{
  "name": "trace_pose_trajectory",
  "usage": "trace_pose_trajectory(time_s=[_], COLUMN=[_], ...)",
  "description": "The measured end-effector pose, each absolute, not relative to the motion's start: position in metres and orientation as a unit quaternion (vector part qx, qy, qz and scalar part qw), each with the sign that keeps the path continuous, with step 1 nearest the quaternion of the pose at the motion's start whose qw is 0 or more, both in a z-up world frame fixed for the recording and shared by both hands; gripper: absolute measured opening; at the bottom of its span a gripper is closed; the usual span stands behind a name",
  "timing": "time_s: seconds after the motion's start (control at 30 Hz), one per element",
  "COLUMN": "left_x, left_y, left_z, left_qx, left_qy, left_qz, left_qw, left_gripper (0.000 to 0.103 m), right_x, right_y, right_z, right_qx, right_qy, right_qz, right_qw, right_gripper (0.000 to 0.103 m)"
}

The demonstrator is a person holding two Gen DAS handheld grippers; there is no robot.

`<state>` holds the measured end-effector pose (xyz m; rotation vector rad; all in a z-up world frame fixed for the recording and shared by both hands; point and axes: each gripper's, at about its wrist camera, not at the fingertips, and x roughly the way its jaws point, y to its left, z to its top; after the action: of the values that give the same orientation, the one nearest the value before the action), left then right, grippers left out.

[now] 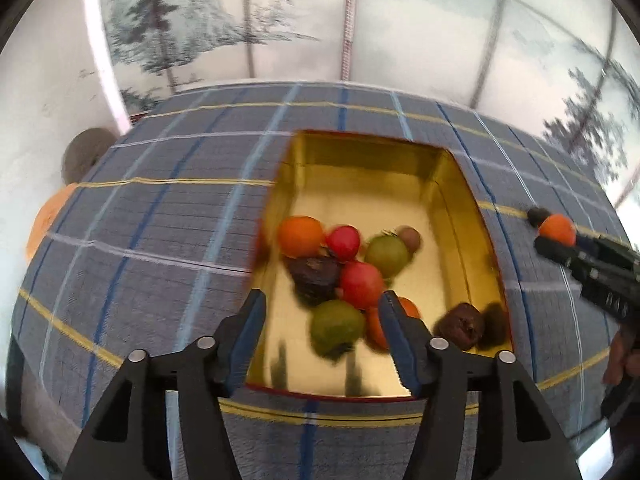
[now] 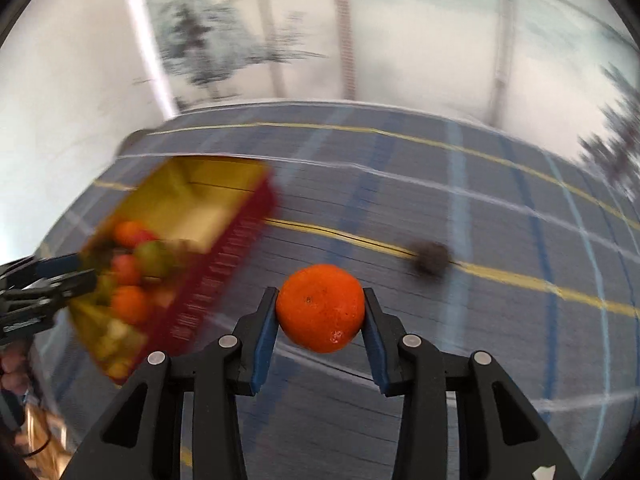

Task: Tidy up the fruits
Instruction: 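Carry the mandarin orange into the tin and open the right tool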

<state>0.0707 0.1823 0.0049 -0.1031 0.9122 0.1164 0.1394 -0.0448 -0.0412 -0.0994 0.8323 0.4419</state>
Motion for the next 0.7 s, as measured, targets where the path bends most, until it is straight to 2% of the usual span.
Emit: trace_pose_trajectory(time_s=[0.3,0.7], left_x=[0.048,0.039], left_y=[0.234,0.245], left_z=[0.016,0.01], left_qx=[-0.067,-0.06], left_qy=[0.422,0.429], left_qz=[0.15,0.168], left_qw=[0.892,0.885], left_gripper=[0.067,0.068], right_x=[0.133,0.136], right_y=[0.058,0.094], right_z=[-0.041,-0.064], right_qx=[-0.109,-0.159], right_qy=[0.4,0.422], right_qz=[0.298,0.294], right_qw=[0.86,0.843], right_gripper=[0.037,0.038])
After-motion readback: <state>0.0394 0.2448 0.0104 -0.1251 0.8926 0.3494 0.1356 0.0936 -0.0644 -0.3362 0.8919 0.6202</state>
